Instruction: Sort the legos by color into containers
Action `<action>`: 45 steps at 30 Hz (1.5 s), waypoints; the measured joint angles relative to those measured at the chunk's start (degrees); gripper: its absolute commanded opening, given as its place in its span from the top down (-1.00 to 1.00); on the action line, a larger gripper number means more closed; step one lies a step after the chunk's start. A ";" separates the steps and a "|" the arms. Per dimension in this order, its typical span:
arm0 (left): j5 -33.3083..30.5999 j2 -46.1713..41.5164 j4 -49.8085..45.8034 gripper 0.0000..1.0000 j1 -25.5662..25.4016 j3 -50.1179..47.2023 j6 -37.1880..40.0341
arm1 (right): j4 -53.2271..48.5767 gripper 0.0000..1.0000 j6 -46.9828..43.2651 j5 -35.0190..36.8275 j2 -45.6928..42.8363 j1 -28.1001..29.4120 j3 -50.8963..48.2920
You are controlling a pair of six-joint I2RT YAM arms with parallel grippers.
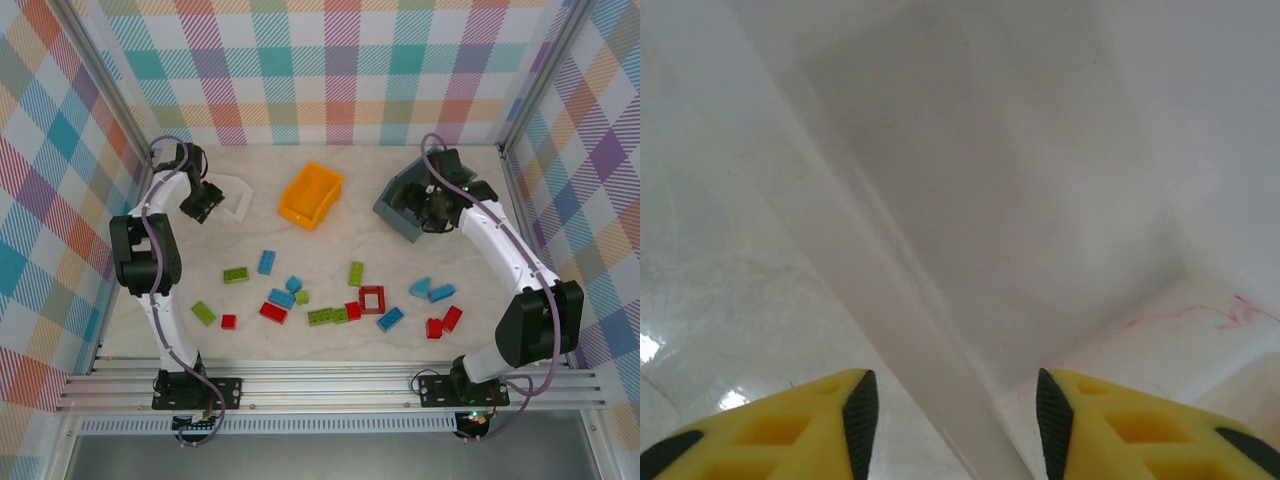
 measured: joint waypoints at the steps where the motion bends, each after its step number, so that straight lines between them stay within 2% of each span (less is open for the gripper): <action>1: 0.04 0.37 -0.02 0.30 0.00 0.04 0.22 | -0.28 -0.56 0.20 0.61 0.39 -0.90 0.48; 8: 0.79 3.74 -0.74 0.78 0.00 4.87 7.72 | -1.57 -0.55 -0.02 2.64 4.39 -9.20 2.25; 13: 1.46 5.88 -2.36 0.86 -0.15 8.50 13.77 | -2.58 -0.44 -2.86 2.64 10.32 -13.60 4.07; 16: 2.89 7.39 -2.64 0.92 -0.83 10.78 17.64 | -3.26 -0.38 -6.01 2.64 15.72 -14.27 7.91; 23: 5.88 13.90 -2.86 0.86 -3.26 21.29 27.02 | -3.52 -0.11 -11.32 1.81 23.85 -14.10 17.14; 31: 11.91 22.93 -4.96 0.81 -5.09 36.22 36.39 | -5.66 0.64 -16.46 3.72 30.53 -13.60 22.23; 34: 13.33 23.93 -6.60 0.82 -6.10 38.01 39.19 | -6.03 0.72 -19.56 4.70 31.43 -13.33 23.98; 39: 15.74 23.80 -10.38 0.83 -8.28 37.83 42.66 | -7.30 0.74 -23.28 5.18 31.67 -11.04 25.14; 45: 18.67 19.91 -10.69 0.84 -9.97 30.34 42.53 | -8.55 0.75 -25.70 3.45 34.21 -5.77 29.33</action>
